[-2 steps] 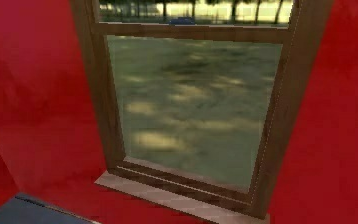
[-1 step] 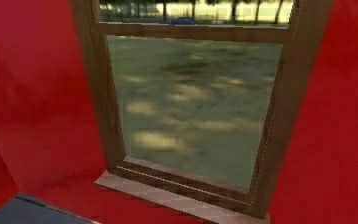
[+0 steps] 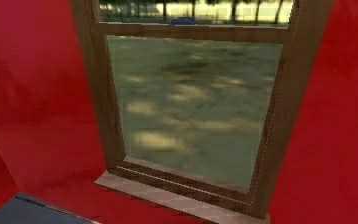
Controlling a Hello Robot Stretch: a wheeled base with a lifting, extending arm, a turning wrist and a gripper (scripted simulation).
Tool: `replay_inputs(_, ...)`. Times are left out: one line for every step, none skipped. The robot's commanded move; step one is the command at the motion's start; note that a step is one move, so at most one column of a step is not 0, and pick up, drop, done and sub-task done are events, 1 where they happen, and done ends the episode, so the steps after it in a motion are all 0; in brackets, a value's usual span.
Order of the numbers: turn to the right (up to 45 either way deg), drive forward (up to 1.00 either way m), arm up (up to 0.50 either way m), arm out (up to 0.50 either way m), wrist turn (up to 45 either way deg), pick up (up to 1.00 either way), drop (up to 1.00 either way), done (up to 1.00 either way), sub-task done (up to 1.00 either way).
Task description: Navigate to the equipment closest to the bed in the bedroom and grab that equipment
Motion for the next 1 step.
replay_inputs(0.0, 0.00, 0.00, 0.00, 45.0, 0.00, 0.00, 0.00, 0.00)
